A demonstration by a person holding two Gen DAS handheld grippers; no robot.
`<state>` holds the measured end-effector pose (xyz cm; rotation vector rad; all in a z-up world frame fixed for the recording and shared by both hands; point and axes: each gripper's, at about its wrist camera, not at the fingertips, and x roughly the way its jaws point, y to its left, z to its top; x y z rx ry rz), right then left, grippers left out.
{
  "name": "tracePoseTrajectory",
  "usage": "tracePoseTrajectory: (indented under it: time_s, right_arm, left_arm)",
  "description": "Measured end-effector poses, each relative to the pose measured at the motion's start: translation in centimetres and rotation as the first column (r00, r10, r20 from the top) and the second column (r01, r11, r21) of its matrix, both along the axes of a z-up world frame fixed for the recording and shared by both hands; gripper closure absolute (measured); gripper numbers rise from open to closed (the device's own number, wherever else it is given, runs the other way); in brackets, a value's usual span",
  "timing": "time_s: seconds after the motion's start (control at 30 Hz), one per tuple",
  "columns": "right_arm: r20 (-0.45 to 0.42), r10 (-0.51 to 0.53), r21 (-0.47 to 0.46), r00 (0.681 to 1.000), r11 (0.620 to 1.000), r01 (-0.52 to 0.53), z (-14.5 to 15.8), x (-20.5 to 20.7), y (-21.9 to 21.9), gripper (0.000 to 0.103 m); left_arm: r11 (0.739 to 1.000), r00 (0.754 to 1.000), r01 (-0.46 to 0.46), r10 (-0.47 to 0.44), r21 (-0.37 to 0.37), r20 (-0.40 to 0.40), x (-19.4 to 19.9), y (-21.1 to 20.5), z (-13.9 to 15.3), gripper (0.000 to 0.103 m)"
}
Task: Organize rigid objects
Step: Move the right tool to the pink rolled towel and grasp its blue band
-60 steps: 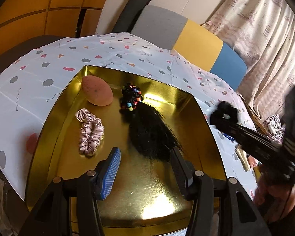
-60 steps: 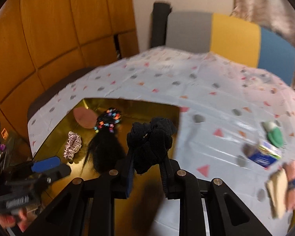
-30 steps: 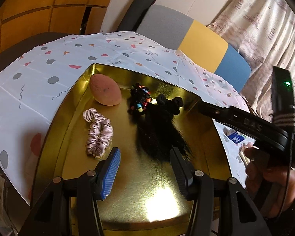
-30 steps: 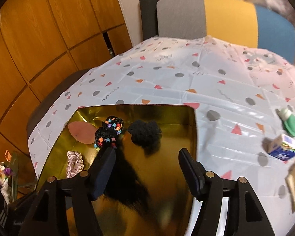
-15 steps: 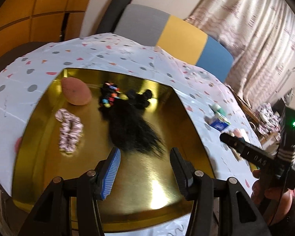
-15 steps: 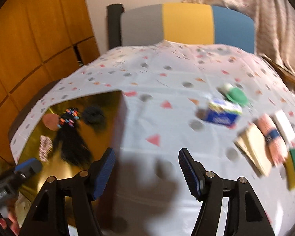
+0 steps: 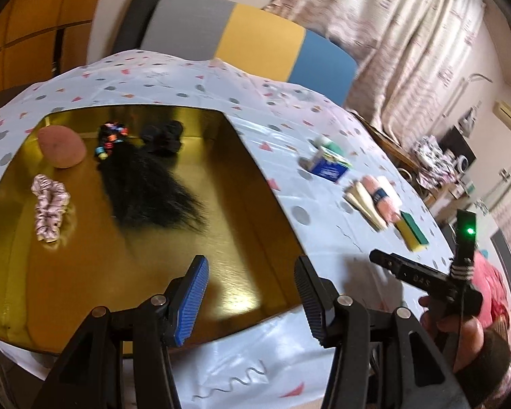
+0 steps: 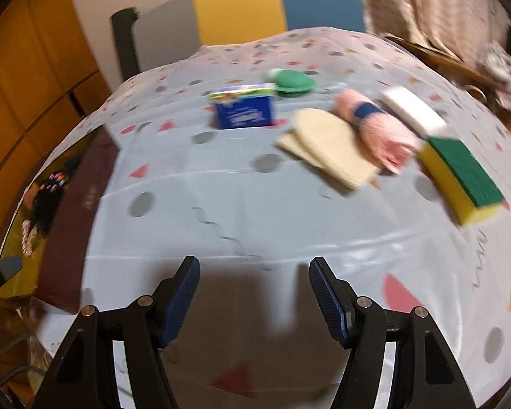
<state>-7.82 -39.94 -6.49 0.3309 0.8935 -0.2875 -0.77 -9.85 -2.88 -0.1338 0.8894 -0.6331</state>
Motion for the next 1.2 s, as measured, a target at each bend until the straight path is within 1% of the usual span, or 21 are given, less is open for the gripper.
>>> tracePoseTrajectory:
  time_s: [0.1,0.2,0.27,0.4,0.47,0.53,0.6,0.63,0.7,0.73,0.77,0.83,0.87,0.93,1.07,1.13,1.2]
  right_arm:
    - [0.036,-0.051,0.006,0.998,0.999,0.051,0.3,-0.7,-2.3,0.035]
    - [0.078,-0.096,-0.025,0.992,0.995,0.098,1.3,-0.3,-5.1,0.035]
    - [0.098,-0.117,-0.048,0.988,0.991,0.122,2.2,0.5,-6.7,0.035]
    - [0.117,-0.137,-0.1,0.984,0.984,0.149,3.9,3.8,-10.2,0.035]
    - [0.084,-0.129,-0.111,0.988,0.984,0.138,3.8,5.7,-11.6,0.035]
    - [0.027,-0.129,-0.119,0.991,0.984,0.131,3.0,7.9,-13.2,0.035]
    - [0.001,-0.134,-0.095,0.991,0.986,0.134,2.2,9.1,-14.5,0.036]
    - [-0.012,-0.142,-0.076,0.99,0.987,0.141,1.8,9.7,-15.2,0.038]
    - [-0.038,-0.153,-0.045,0.987,0.987,0.152,0.8,10.3,-16.3,0.046]
    - [-0.051,-0.158,-0.039,0.986,0.987,0.156,0.3,10.6,-16.6,0.053]
    - [-0.057,-0.163,-0.023,0.985,0.987,0.162,-0.1,10.7,-17.1,0.054]
    - [-0.05,-0.16,-0.002,0.986,0.987,0.161,-0.3,10.3,-17.1,0.058]
    - [-0.049,-0.148,0.005,0.988,0.989,0.148,-0.3,10.1,-16.9,0.062]
    - [-0.051,-0.107,0.031,0.993,0.994,0.109,-0.4,9.7,-16.1,0.064]
    - [-0.012,-0.059,0.109,0.998,0.992,0.06,-0.3,7.5,-13.6,0.065]
    - [0.006,-0.044,0.127,0.999,0.991,0.043,-0.3,6.4,-12.5,0.066]
    - [0.041,-0.06,0.126,0.997,0.99,0.055,-0.1,4.7,-11.5,0.066]
  left_arm:
    - [0.999,0.999,0.039,-0.039,0.003,0.011,-0.6,-1.0,0.3,0.05]
    - [0.998,0.998,0.064,-0.064,0.013,0.019,-1.1,-1.7,0.6,0.05]
    - [0.997,0.997,0.076,-0.077,0.03,0.02,-1.2,-2.3,0.8,0.05]
    - [0.996,0.997,0.075,-0.076,0.053,0.026,-1.4,-3.0,1.1,0.05]
    - [0.995,0.997,0.073,-0.075,0.067,0.03,-1.4,-3.2,1.2,0.05]
    - [0.995,0.997,0.071,-0.074,0.075,0.03,-1.5,-3.4,1.3,0.05]
    - [0.994,0.997,0.068,-0.071,0.083,0.033,-1.5,-3.5,1.4,0.05]
    - [0.994,0.997,0.065,-0.068,0.088,0.035,-1.5,-3.5,1.5,0.05]
    - [0.994,0.997,0.06,-0.064,0.093,0.038,-1.4,-3.5,1.6,0.05]
    - [0.994,0.997,0.057,-0.061,0.096,0.038,-1.4,-3.5,1.6,0.05]
    - [0.994,0.998,0.055,-0.058,0.1,0.036,-1.4,-3.6,1.5,0.05]
    - [0.993,0.998,0.055,-0.059,0.101,0.032,-1.3,-3.7,1.5,0.05]
    - [0.993,0.998,0.057,-0.061,0.103,0.031,-1.2,-3.9,1.4,0.05]
    - [0.992,0.997,0.065,-0.068,0.107,0.026,-1.2,-4.2,1.3,0.05]
    - [0.99,0.996,0.087,-0.09,0.113,0.019,-1.1,-5.2,1.1,0.05]
    - [0.989,0.995,0.096,-0.099,0.111,0.015,-0.9,-5.8,1.3,0.05]
    - [0.989,0.995,0.093,-0.096,0.117,0.022,-0.7,-6.4,1.6,0.05]
